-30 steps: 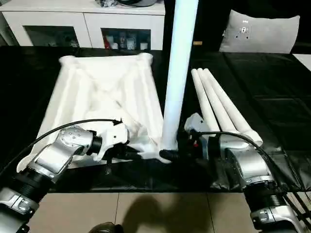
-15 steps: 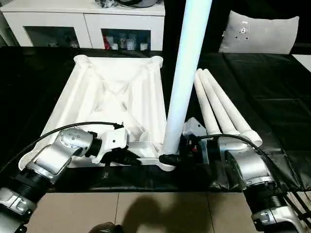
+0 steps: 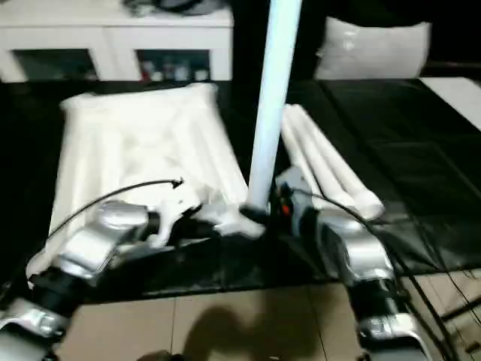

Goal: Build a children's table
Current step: Rotate leg to tighten, then rotate table base

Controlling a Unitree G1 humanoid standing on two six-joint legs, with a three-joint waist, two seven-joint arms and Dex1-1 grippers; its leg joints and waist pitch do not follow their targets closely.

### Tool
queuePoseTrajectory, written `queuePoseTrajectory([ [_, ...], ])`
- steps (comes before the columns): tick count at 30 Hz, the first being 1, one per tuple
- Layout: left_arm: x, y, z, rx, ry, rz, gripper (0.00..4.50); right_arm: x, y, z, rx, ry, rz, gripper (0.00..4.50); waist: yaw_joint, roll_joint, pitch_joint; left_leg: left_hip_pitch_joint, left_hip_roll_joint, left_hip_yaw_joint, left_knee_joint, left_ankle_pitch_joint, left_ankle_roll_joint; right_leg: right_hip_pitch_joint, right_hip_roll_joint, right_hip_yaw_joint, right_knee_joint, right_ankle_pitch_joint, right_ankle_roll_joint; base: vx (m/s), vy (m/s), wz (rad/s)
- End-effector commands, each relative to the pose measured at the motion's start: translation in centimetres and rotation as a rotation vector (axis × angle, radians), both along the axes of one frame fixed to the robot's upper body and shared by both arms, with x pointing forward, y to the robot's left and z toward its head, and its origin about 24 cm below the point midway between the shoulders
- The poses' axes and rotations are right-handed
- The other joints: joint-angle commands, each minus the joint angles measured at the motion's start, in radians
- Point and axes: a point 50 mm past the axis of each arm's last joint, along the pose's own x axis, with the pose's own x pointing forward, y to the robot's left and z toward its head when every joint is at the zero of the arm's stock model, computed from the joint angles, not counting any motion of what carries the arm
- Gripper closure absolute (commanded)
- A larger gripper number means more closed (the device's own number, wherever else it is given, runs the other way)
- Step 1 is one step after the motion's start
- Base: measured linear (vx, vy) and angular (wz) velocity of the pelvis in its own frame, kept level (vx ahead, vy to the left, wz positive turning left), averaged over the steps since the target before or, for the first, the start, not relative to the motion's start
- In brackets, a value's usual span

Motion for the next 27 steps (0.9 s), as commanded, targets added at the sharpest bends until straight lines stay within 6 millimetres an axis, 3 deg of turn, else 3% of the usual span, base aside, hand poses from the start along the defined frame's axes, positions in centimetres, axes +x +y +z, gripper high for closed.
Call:
queuePoseTrajectory([
  [1, 0.4, -2.7, 1.5, -0.095, -0.029, 0.026, 4.50, 0.3, 1.4, -1.4, -0.028, 0.072, -0.072, 1.85, 0.003, -0.008, -0.051, 0.025, 0.054, -0.036, -0.075, -0.293, -0.026, 0.021, -0.083, 0.041, -0.095, -0.325, -0.201, 0.000, 0.000, 0.00],
  [4, 1.1, -4.2, 1.9, -0.102, -0.063, 0.088, 4.50, 1.0, 1.7, -1.6, -0.086, 0.032, -0.172, 1.85, 0.005, -0.007, -0.056, 0.022, 0.054, -0.033, -0.071, -0.249, -0.008, 0.022, -0.081, 0.041, -0.093, -0.252, -0.199, 0.000, 0.000, 0.00],
  [5, 1.1, -4.4, 1.9, -0.096, -0.070, 0.093, 4.50, 1.1, 1.8, -1.6, -0.090, 0.016, -0.181, 1.85, 0.009, -0.008, -0.060, 0.020, 0.054, -0.033, -0.069, -0.218, 0.005, 0.029, -0.082, 0.041, -0.088, -0.194, -0.205, 0.000, 0.000, 0.00],
  [6, 1.1, -4.4, 1.9, -0.096, -0.070, 0.093, 4.50, 1.1, 1.8, -1.6, -0.090, 0.016, -0.181, 1.29, 0.010, -0.009, -0.061, 0.017, 0.054, -0.032, -0.068, -0.200, 0.014, 0.031, -0.081, 0.040, -0.085, -0.164, -0.209, 0.000, 0.000, 0.00],
  [8, 1.1, -4.3, 2.0, -0.075, -0.085, 0.096, 4.50, 1.1, 1.9, -1.4, -0.056, 0.012, -0.185, 1.15, 0.013, -0.001, -0.062, 0.014, 0.052, -0.031, -0.065, -0.155, 0.041, 0.034, -0.080, 0.039, -0.078, -0.086, -0.221, 0.000, 0.000, 0.00],
  [10, 1.2, -3.9, 1.9, -0.051, -0.098, 0.095, 4.50, 1.0, 1.9, -1.2, -0.040, 0.002, -0.175, 1.02, 0.015, -0.005, -0.063, 0.014, 0.053, -0.030, -0.064, -0.141, 0.060, 0.036, -0.080, 0.037, -0.077, -0.053, -0.231, 0.000, 0.000, 0.00],
  [13, 1.5, -3.3, 1.7, -0.018, -0.113, 0.108, 4.50, 0.9, 1.5, -1.0, -0.046, -0.032, -0.181, 0.72, 0.016, -0.005, -0.056, 0.016, 0.056, -0.031, -0.069, -0.177, 0.059, 0.033, -0.081, 0.036, -0.085, -0.117, -0.228, 0.000, 0.000, 0.00],
  [15, 1.8, -2.9, 1.5, -0.002, -0.122, 0.129, 4.50, 0.7, 0.7, -1.0, -0.082, -0.080, -0.193, 0.65, 0.014, -0.005, -0.053, 0.019, 0.057, -0.031, -0.074, -0.223, 0.035, 0.029, -0.081, 0.037, -0.092, -0.195, -0.209, 0.000, 0.000, 0.00],
  [18, 1.9, -2.9, 1.5, 0.006, -0.130, 0.134, 4.50, 0.2, 0.5, -0.8, -0.013, -0.059, -0.182, 0.28, 0.014, -0.006, -0.049, 0.020, 0.056, -0.033, -0.078, -0.258, 0.026, 0.028, -0.080, 0.038, -0.099, -0.247, -0.191, 0.000, 0.000, 0.00],
  [24, 2.8, -2.9, 1.6, 0.016, -0.169, 0.163, 4.50, -1.1, -0.9, -0.1, -0.010, -0.086, -0.175, 0.03, 0.015, -0.009, -0.050, 0.016, 0.057, -0.035, -0.079, -0.244, 0.031, 0.029, -0.081, 0.040, -0.098, -0.232, -0.170, 0.000, 0.000, 0.00],
  [25, 2.9, -2.9, 1.6, 0.010, -0.165, 0.167, 4.07, -1.3, -1.1, 0.0, -0.009, -0.092, -0.170, 0.00, 0.015, -0.009, -0.050, 0.016, 0.056, -0.035, -0.078, -0.242, 0.033, 0.029, -0.082, 0.039, -0.098, -0.233, -0.173, 0.000, 0.000, 0.00],
  [27, 3.0, -3.0, 1.7, -0.003, -0.157, 0.169, 3.97, -1.4, -1.3, 0.2, -0.018, -0.104, -0.171, 0.00, 0.016, -0.011, -0.051, 0.015, 0.057, -0.034, -0.077, -0.232, 0.036, 0.030, -0.083, 0.039, -0.097, -0.221, -0.179, 0.000, 0.000, 0.00],
])
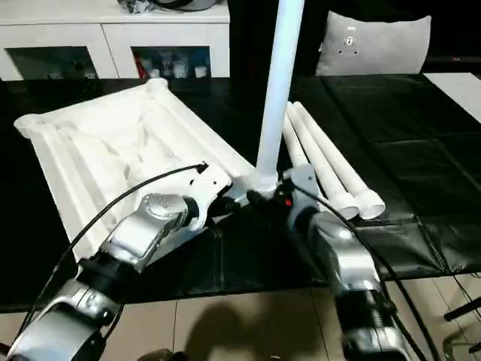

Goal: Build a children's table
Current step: Rotate table base

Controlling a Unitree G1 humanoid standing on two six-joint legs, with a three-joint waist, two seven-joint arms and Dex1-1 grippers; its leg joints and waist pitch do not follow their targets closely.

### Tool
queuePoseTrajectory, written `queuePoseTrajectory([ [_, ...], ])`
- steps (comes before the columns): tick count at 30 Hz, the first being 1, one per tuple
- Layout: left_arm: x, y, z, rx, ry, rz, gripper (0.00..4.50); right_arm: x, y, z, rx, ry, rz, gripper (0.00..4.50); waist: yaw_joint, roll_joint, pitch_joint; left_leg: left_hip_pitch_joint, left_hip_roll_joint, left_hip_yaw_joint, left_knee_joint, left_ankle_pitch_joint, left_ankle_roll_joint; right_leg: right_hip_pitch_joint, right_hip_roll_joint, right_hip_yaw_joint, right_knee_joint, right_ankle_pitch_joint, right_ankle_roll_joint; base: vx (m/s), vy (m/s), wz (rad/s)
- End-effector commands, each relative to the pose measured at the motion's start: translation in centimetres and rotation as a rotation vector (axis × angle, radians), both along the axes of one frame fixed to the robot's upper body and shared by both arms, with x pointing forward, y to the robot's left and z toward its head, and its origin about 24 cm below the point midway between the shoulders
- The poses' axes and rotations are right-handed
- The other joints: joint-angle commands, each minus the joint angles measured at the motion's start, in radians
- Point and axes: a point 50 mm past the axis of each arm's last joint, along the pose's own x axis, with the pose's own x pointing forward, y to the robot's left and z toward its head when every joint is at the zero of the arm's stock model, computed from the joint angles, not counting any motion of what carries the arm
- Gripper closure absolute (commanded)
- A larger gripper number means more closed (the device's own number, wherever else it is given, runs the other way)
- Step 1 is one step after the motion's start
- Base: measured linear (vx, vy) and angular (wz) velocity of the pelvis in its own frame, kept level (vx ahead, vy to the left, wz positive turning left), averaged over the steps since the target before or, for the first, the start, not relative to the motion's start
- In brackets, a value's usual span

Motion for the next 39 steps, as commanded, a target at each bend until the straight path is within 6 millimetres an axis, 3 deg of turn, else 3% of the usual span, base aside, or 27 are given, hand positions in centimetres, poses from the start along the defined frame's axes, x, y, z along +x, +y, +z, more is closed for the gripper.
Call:
queuePoseTrajectory([
  [1, 0.6, -0.2, 1.2, -0.050, -0.041, 0.000, 3.91, -0.1, -0.3, 1.0, -0.009, -0.036, 0.010, 0.00, 0.008, -0.013, -0.057, 0.020, 0.057, -0.034, -0.067, -0.224, 0.039, 0.032, -0.083, 0.042, -0.091, -0.214, -0.187, 0.000, 0.000, 0.00],
  [4, 0.7, -0.3, 1.7, -0.078, -0.064, 0.001, 3.53, -0.3, -1.1, 1.5, -0.021, -0.040, -0.020, 0.00, 0.012, -0.012, -0.060, 0.017, 0.058, -0.032, -0.062, -0.167, 0.058, 0.035, -0.080, 0.041, -0.080, -0.104, -0.215, 0.000, 0.000, 0.00],
  [5, 0.8, -0.2, 1.9, -0.084, -0.080, 0.007, 3.49, -0.3, -1.3, 1.7, -0.025, -0.039, -0.025, 0.00, 0.011, -0.016, -0.062, 0.016, 0.058, -0.031, -0.060, -0.158, 0.063, 0.036, -0.080, 0.041, -0.077, -0.085, -0.221, 0.000, 0.000, 0.00],
  [8, 0.9, -0.2, 1.9, -0.088, -0.089, 0.011, 3.30, -0.4, -1.4, 1.8, -0.028, -0.038, -0.027, 0.00, 0.014, -0.014, -0.062, 0.014, 0.057, -0.031, -0.056, -0.132, 0.084, 0.038, -0.082, 0.040, -0.074, -0.049, -0.234, 0.000, 0.000, 0.00],
  [11, 0.9, 0.4, 2.5, -0.131, -0.115, 0.047, 3.17, -1.1, -1.6, 2.1, -0.043, 0.000, 0.027, 0.00, 0.018, -0.015, -0.060, 0.016, 0.058, -0.030, -0.056, -0.140, 0.084, 0.037, -0.082, 0.040, -0.077, -0.078, -0.232, 0.000, 0.000, 0.00],
  [12, 0.8, 0.9, 2.8, -0.155, -0.122, 0.063, 3.17, -1.7, -1.6, 2.2, -0.051, 0.015, 0.066, 0.00, 0.025, -0.006, -0.060, 0.017, 0.062, -0.032, -0.058, -0.147, 0.079, 0.039, -0.082, 0.040, -0.077, -0.083, -0.230, 0.000, 0.000, 0.00],
  [14, 0.8, 1.3, 3.1, -0.173, -0.127, 0.072, 3.17, -2.1, -1.5, 2.3, -0.055, 0.027, 0.095, 0.00, 0.031, -0.009, -0.061, 0.016, 0.063, -0.032, -0.057, -0.137, 0.082, 0.039, -0.082, 0.041, -0.072, -0.052, -0.229, 0.000, 0.000, 0.00],
  [18, 0.4, 3.6, 3.9, -0.150, -0.170, 0.103, 3.17, -3.0, -0.7, 2.1, -0.044, 0.062, 0.181, 0.00, 0.030, -0.009, -0.059, 0.013, 0.062, -0.032, -0.057, -0.143, 0.079, 0.038, -0.083, 0.040, -0.072, -0.071, -0.226, 0.000, 0.000, 0.00],
  [20, 0.5, 4.6, 4.3, -0.133, -0.186, 0.128, 3.32, -3.1, -0.5, 2.0, -0.050, 0.068, 0.195, 0.00, 0.029, -0.005, -0.058, 0.018, 0.062, -0.032, -0.059, -0.168, 0.061, 0.032, -0.080, 0.040, -0.076, -0.124, -0.218, 0.000, 0.000, 0.00],
  [21, 0.7, 6.3, 4.9, -0.111, -0.198, 0.182, 3.43, -2.9, 0.0, 1.8, -0.058, 0.077, 0.202, 0.00, 0.029, -0.004, -0.056, 0.019, 0.063, -0.033, -0.061, -0.178, 0.050, 0.029, -0.078, 0.040, -0.077, -0.142, -0.212, 0.000, 0.000, 0.00],
  [24, 0.7, 8.1, 5.4, -0.085, -0.199, 0.238, 3.57, -2.7, 0.6, 1.6, -0.059, 0.088, 0.202, 0.00, 0.027, -0.001, -0.059, 0.020, 0.061, -0.034, -0.061, -0.180, 0.030, 0.028, -0.077, 0.040, -0.073, -0.127, -0.210, 0.000, 0.000, 0.00],
  [25, 0.8, 10.1, 5.5, -0.010, -0.209, 0.304, 3.82, -2.4, 1.1, 1.3, -0.071, 0.095, 0.200, 0.00, 0.027, 0.001, -0.061, 0.022, 0.061, -0.034, -0.060, -0.178, 0.024, 0.026, -0.077, 0.041, -0.070, -0.114, -0.213, 0.000, 0.000, 0.00],
  [28, 0.9, 13.5, 5.7, 0.110, -0.222, 0.401, 3.91, -1.9, 1.8, 0.7, -0.092, 0.103, 0.196, 0.00, 0.024, 0.004, -0.065, 0.021, 0.056, -0.033, -0.056, -0.152, 0.019, 0.027, -0.074, 0.040, -0.063, -0.070, -0.211, 0.000, 0.000, 0.00],
  [34, 0.8, 17.6, 5.9, 0.290, -0.234, 0.507, 4.40, -1.0, 2.4, 0.4, -0.091, 0.112, 0.171, 0.00, 0.033, 0.012, -0.070, 0.022, 0.056, -0.033, -0.053, -0.123, 0.014, 0.026, -0.071, 0.038, -0.049, 0.019, -0.223, 0.000, 0.000, 0.00],
  [39, 0.0, 20.9, 5.8, 0.454, -0.195, 0.580, 4.46, 0.4, 2.2, 0.1, -0.122, 0.123, 0.112, 0.00, 0.028, 0.015, -0.068, 0.024, 0.056, -0.035, -0.058, -0.193, -0.030, 0.024, -0.075, 0.039, -0.055, -0.073, -0.215, 0.000, 0.000, 0.00],
])
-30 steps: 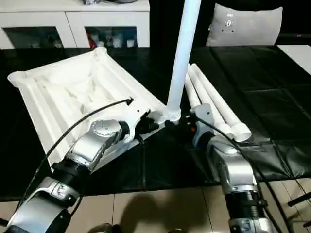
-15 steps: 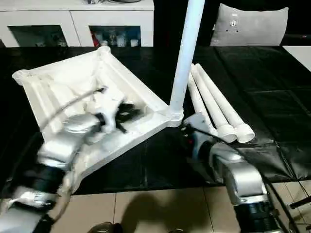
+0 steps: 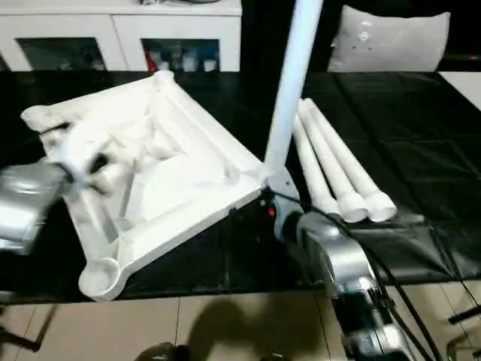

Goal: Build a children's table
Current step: Rotate table base

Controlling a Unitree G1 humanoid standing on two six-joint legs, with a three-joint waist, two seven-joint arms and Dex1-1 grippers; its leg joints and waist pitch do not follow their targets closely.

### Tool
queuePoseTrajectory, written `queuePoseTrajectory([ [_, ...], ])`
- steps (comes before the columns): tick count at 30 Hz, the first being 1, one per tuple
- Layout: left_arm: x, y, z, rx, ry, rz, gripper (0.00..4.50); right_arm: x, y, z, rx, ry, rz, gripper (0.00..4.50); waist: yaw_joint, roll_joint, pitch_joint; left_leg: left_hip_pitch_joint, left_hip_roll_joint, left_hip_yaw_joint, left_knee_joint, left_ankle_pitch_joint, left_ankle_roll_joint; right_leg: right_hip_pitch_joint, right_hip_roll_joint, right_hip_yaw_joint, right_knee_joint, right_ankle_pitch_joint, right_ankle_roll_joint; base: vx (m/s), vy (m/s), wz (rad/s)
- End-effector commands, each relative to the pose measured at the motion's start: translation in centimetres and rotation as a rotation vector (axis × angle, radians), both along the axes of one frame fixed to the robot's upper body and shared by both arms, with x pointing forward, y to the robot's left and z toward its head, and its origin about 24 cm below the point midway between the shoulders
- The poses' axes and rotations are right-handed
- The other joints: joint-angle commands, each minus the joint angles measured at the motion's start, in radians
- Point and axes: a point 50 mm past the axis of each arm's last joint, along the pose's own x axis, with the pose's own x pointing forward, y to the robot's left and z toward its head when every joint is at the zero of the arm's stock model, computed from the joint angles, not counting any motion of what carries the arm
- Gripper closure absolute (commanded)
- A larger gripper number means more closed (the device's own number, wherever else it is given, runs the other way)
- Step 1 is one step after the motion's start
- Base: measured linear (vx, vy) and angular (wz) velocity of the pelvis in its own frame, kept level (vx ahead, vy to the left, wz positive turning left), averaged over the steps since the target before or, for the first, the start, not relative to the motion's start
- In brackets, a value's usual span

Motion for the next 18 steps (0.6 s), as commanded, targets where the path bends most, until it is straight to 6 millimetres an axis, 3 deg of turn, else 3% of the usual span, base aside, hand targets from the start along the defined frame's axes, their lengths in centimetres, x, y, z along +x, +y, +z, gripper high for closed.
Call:
queuePoseTrajectory([
  [1, -0.4, 0.5, -0.6, 0.039, 0.038, 0.022, 4.46, 0.3, -0.2, -0.1, -0.018, -0.002, -0.023, 0.00, -0.001, 0.013, -0.074, 0.038, 0.054, -0.034, -0.068, -0.199, -0.033, 0.036, -0.075, 0.040, -0.062, -0.084, -0.215, 0.000, 0.000, 0.00],
  [4, -1.2, 1.2, -1.1, 0.098, 0.101, 0.036, 4.46, 0.9, 0.1, -0.4, -0.034, -0.002, -0.024, 0.00, -0.001, 0.012, -0.075, 0.038, 0.055, -0.033, -0.068, -0.213, -0.040, 0.034, -0.076, 0.042, -0.064, -0.098, -0.211, 0.000, 0.000, 0.00],
  [9, -2.1, 0.8, -2.0, 0.094, 0.205, -0.026, 4.46, 1.5, 0.7, -0.6, -0.033, -0.004, -0.007, 0.00, 0.001, 0.013, -0.075, 0.039, 0.055, -0.033, -0.067, -0.216, -0.040, 0.032, -0.077, 0.042, -0.062, -0.096, -0.223, 0.000, 0.000, 0.00],
  [15, -3.4, -1.8, -3.2, 0.014, 0.337, -0.231, 4.46, 2.1, 1.5, -0.9, -0.028, 0.001, 0.004, 0.00, -0.002, 0.010, -0.074, 0.036, 0.054, -0.032, -0.066, -0.219, -0.037, 0.033, -0.077, 0.043, -0.062, -0.116, -0.229, 0.000, 0.000, 0.00],
  [17, -4.6, -4.0, -3.7, -0.046, 0.421, -0.429, 4.46, 2.6, 1.9, -1.0, -0.018, -0.002, 0.004, 0.00, -0.003, 0.006, -0.075, 0.034, 0.055, -0.033, -0.066, -0.210, -0.034, 0.035, -0.081, 0.043, -0.060, -0.114, -0.233, 0.000, 0.000, 0.00],
  [18, -5.0, -4.7, -3.9, -0.069, 0.445, -0.493, 4.46, 2.7, 2.0, -1.0, -0.021, -0.004, 0.003, 0.00, 0.001, 0.009, -0.075, 0.037, 0.055, -0.032, -0.065, -0.210, -0.033, 0.031, -0.082, 0.043, -0.062, -0.121, -0.236, 0.000, 0.000, 0.00],
])
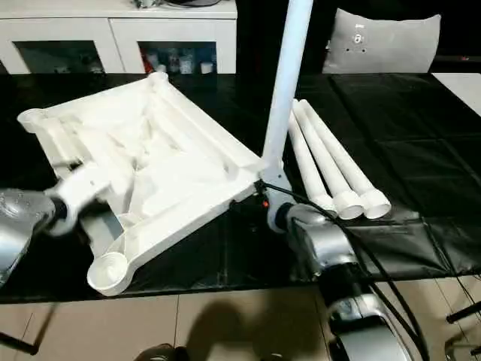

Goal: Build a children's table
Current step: Rotate table base

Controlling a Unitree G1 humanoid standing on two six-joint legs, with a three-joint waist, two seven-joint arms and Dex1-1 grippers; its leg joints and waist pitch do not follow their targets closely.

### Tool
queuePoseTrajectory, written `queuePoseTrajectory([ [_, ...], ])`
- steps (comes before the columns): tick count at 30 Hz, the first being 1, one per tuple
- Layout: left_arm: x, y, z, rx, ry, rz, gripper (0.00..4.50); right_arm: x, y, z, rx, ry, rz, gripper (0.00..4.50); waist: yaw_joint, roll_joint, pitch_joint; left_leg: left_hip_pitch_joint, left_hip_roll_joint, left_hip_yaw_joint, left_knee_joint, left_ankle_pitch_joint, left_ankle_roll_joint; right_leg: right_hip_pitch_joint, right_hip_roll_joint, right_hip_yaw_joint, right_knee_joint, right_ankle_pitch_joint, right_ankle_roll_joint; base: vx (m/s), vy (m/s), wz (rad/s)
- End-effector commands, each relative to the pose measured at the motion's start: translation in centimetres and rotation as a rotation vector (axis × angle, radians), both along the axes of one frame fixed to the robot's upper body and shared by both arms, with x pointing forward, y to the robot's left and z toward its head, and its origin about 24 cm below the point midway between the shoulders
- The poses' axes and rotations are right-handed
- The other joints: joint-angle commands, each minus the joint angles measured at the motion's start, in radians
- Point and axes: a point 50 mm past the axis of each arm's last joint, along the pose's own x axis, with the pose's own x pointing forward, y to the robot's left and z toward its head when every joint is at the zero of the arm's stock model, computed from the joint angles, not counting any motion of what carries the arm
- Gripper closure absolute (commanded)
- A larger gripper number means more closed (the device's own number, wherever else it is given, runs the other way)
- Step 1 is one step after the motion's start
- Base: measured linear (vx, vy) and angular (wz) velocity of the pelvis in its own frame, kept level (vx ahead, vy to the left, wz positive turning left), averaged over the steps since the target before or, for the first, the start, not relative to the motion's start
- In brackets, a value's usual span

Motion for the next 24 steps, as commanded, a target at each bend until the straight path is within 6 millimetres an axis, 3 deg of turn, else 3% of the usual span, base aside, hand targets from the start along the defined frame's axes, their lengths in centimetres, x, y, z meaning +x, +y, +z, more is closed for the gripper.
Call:
queuePoseTrajectory([
  [1, -0.9, -2.5, -0.1, -0.089, 0.056, -0.179, 4.46, 0.5, 0.7, 0.3, -0.001, -0.023, 0.011, 0.00, 0.001, 0.009, -0.073, 0.035, 0.055, -0.031, -0.070, -0.213, -0.030, 0.032, -0.081, 0.043, -0.069, -0.129, -0.235, 0.000, 0.000, 0.00],
  [2, -1.4, -3.6, -0.3, -0.141, 0.078, -0.283, 4.46, 0.6, 0.8, 0.4, -0.001, -0.025, 0.011, 0.00, 0.002, 0.011, -0.073, 0.035, 0.054, -0.030, -0.069, -0.215, -0.032, 0.032, -0.080, 0.043, -0.068, -0.127, -0.238, 0.000, 0.000, 0.00],
  [7, -1.8, -5.6, -0.3, -0.255, 0.140, -0.357, 4.46, 1.0, 1.0, 0.6, 0.003, -0.039, 0.018, 0.00, -0.004, 0.004, -0.073, 0.035, 0.052, -0.028, -0.071, -0.218, -0.038, 0.035, -0.075, 0.042, -0.064, -0.133, -0.224, 0.000, 0.000, 0.00],
  [12, -1.0, -8.8, -0.1, -0.377, 0.110, -0.434, 4.46, 1.4, 1.0, 0.8, 0.006, -0.052, 0.024, 0.00, -0.006, 0.002, -0.076, 0.034, 0.050, -0.025, -0.064, -0.190, -0.025, 0.038, -0.075, 0.043, -0.063, -0.103, -0.235, 0.000, 0.000, 0.00],
  [14, -0.7, -9.3, -0.2, -0.395, 0.103, -0.430, 4.46, 1.4, 1.0, 0.8, 0.005, -0.054, 0.023, 0.00, -0.006, 0.002, -0.079, 0.030, 0.050, -0.027, -0.062, -0.166, -0.015, 0.044, -0.075, 0.042, -0.060, -0.075, -0.237, 0.000, 0.000, 0.00],
  [24, 2.3, -12.7, -1.3, -0.393, -0.080, -0.318, 4.46, 1.6, 0.1, 0.7, -0.008, -0.082, -0.023, 0.00, -0.008, -0.004, -0.080, 0.031, 0.051, -0.024, -0.056, -0.162, 0.009, 0.045, -0.073, 0.041, -0.064, -0.072, -0.241, 0.000, 0.000, 0.00],
])
